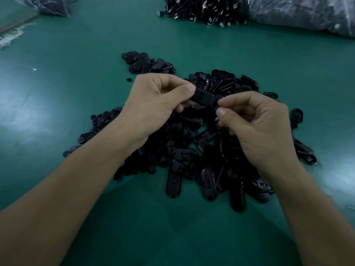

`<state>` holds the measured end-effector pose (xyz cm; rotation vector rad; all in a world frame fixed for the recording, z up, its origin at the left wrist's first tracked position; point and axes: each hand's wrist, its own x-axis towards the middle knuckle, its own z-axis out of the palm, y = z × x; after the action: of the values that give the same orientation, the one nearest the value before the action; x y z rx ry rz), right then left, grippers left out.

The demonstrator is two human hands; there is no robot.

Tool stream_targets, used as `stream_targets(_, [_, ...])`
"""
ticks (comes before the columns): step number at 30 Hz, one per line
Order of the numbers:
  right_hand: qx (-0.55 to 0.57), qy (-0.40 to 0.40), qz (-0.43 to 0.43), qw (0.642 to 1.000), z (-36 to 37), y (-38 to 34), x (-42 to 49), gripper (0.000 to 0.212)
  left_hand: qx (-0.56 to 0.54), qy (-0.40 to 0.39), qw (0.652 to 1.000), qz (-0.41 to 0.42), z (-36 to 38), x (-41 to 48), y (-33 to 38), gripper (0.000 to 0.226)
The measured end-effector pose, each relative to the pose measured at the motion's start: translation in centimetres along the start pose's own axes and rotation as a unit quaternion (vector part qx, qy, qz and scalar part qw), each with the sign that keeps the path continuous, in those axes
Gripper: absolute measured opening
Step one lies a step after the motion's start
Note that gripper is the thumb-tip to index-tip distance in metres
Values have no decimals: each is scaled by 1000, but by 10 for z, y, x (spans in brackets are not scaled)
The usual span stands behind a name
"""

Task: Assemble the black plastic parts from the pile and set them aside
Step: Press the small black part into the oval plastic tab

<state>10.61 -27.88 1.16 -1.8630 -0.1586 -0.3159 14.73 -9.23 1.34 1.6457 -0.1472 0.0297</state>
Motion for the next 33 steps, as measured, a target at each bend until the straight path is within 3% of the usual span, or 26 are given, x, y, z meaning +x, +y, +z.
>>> stream_targets(3, [-77, -9, -19, 997, 3, 0, -3, 19, 3, 36, 999, -2, -1, 2, -2, 12])
stream_targets(7, [-164, -80, -42, 982, 10, -4, -8, 14, -26, 92, 995, -8, -7, 8, -4, 6])
stream_targets(15, [-346, -238, -104, 901, 37, -31, -7, 24, -46, 164, 985, 8, -15, 16, -4, 17])
stream_targets(23, [-423, -263, -122, 859, 70, -43, -3, 32, -64, 153, 986, 33, -13, 10, -3, 20])
stream_targets(33, [-412, -228, -148, 870, 73, -38, -5, 17, -53, 134, 989, 21, -10, 14, -5, 16])
